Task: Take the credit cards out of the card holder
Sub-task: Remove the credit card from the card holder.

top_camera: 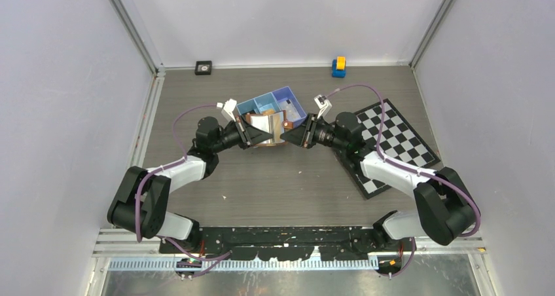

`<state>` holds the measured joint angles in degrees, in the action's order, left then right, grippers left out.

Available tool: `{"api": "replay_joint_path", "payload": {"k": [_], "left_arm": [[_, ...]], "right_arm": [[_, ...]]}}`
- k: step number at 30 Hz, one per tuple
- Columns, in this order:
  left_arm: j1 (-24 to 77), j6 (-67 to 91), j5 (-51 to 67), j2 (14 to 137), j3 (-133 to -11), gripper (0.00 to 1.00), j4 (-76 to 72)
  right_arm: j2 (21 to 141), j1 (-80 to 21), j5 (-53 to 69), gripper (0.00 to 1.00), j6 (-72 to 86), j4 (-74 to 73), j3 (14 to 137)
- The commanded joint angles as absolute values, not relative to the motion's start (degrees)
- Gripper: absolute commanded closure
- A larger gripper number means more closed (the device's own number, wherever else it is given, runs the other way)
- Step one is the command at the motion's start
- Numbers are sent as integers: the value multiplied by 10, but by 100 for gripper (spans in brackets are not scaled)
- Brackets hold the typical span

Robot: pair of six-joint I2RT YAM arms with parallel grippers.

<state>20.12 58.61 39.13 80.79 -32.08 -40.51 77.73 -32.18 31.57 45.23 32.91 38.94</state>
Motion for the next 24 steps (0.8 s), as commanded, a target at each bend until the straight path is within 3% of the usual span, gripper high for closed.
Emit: {"api": "replay_joint_path", "payload": {"k": [1, 7, 11, 17, 24], "left_arm": [[205, 589, 397, 810, -331, 100, -434], [205, 589, 397, 811, -332, 100, -434], [205, 589, 399, 813, -333, 100, -434], [205, 593, 405, 815, -333, 100, -440], [206, 643, 441, 833, -327, 100, -543]], "right_arm": [[745, -329, 316, 76, 454, 366, 390], [740, -327, 309, 80, 455, 366, 385], [736, -324, 306, 96, 457, 370, 381], [738, -320, 319, 99, 473, 402, 374], [748, -319, 287, 97, 456, 335, 393]]}}
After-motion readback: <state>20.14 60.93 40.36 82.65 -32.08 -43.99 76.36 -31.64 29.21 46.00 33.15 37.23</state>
